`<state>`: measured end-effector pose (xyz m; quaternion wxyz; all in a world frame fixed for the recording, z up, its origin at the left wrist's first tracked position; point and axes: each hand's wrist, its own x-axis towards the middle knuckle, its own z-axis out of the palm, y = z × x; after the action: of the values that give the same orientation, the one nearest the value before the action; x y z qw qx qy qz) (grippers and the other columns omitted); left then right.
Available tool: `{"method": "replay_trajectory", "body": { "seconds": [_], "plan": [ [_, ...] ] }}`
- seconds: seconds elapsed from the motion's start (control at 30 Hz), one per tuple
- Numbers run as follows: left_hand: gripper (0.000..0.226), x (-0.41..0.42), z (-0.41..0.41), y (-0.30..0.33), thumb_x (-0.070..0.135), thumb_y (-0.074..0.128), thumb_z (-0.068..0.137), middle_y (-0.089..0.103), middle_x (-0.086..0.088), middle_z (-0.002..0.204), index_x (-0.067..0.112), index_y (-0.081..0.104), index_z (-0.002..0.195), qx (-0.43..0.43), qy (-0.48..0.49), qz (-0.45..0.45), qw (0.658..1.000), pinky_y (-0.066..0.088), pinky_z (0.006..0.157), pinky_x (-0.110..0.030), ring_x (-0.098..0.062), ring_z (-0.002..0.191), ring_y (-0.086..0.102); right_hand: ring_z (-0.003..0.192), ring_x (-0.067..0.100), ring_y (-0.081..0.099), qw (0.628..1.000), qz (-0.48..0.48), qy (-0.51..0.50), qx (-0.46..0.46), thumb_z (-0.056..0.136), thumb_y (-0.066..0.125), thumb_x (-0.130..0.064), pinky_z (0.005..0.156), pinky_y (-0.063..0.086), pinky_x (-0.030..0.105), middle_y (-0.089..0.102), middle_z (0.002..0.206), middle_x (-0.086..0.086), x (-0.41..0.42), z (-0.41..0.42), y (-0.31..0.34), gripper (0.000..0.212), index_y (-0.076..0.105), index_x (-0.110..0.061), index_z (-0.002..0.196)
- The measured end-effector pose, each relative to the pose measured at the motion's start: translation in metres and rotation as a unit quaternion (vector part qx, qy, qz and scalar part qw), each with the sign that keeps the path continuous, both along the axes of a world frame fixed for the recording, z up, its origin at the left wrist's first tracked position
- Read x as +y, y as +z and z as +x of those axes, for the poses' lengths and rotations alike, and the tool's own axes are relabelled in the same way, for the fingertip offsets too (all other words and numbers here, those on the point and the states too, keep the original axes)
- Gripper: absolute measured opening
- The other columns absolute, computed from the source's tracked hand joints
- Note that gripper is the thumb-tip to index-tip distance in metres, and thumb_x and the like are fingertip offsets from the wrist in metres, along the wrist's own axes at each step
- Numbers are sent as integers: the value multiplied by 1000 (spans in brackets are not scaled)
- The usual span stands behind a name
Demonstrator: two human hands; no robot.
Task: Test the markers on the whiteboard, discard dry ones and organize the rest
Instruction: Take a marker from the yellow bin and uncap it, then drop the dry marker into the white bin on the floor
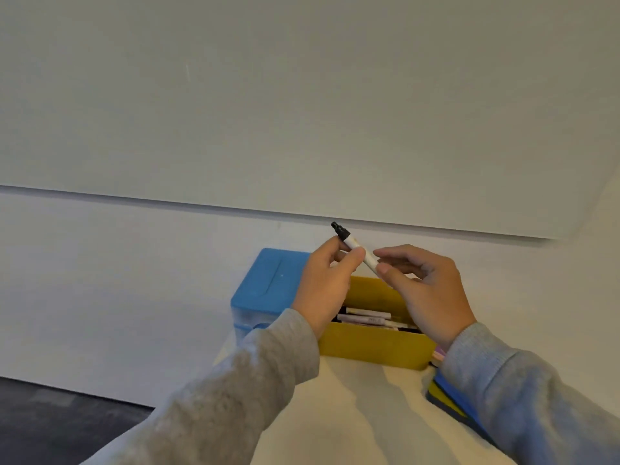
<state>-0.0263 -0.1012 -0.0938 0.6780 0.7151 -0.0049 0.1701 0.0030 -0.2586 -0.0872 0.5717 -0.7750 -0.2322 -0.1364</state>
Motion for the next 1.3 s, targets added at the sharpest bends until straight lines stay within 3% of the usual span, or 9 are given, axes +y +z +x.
{"method": "replay_trajectory", "body": {
  "seconds": [0.17,0.3,0.43,0.57,0.7,0.9,1.03,1.17,1.3],
  "plan": [
    [10,22,-16,-9,25,64,94,72,-1,88,15,64,94,-85,67,62,992,60,72,-37,-20,84,71,95,7,65,994,-73,36,-71,92,67,-6,78,50,14,72,97,-11,5,-3,-11,26,77,-27,105],
    [14,42,-46,-31,24,63,94,73,-6,76,12,60,99,-63,58,96,992,59,73,-50,-32,75,70,93,9,63,973,-168,74,-137,93,65,-4,76,47,14,66,98,-6,16,-10,-30,27,76,-22,110],
    [12,60,-76,-57,17,59,98,65,-6,67,13,63,109,-40,93,122,987,56,65,-35,-21,64,64,89,16,61,951,-214,117,-190,94,59,-10,75,52,32,64,100,0,35,-25,-49,25,73,-17,115],
    [15,81,-111,-81,18,51,103,54,-14,65,18,64,110,-16,150,117,982,50,57,-33,-18,54,54,87,15,59,935,-215,153,-235,94,59,-4,75,50,28,64,100,2,56,-47,-71,24,72,-10,113],
    [17,119,-141,-112,18,49,103,57,-7,75,20,63,112,29,227,115,967,50,58,-35,-23,55,55,85,12,57,920,-242,220,-214,95,57,-8,74,48,24,62,99,-1,91,-68,-99,26,71,-14,116],
    [14,174,-167,-164,22,53,101,64,3,86,25,65,109,108,335,108,930,54,66,-36,-12,60,57,106,16,57,884,-331,294,-152,97,55,-21,90,51,33,57,117,-7,147,-85,-140,34,62,-21,131],
    [9,208,-171,-196,24,60,97,71,1,89,22,67,102,164,355,108,914,57,71,-36,-12,64,64,123,22,49,860,-383,316,-117,99,54,-27,101,47,38,51,138,-1,189,-84,-163,42,54,-19,140],
    [14,228,-168,-232,38,65,95,73,5,80,24,69,95,221,348,114,904,56,72,-29,-10,68,69,132,26,47,855,-411,290,-127,96,38,-37,108,43,43,58,136,8,212,-85,-181,49,62,-11,130],
    [2,235,-158,-271,22,66,93,73,6,78,22,68,94,299,345,104,884,59,77,-32,-5,64,70,135,24,43,857,-418,273,-129,95,38,-37,110,40,44,58,136,6,217,-85,-184,49,63,-11,128]
  ]
}}
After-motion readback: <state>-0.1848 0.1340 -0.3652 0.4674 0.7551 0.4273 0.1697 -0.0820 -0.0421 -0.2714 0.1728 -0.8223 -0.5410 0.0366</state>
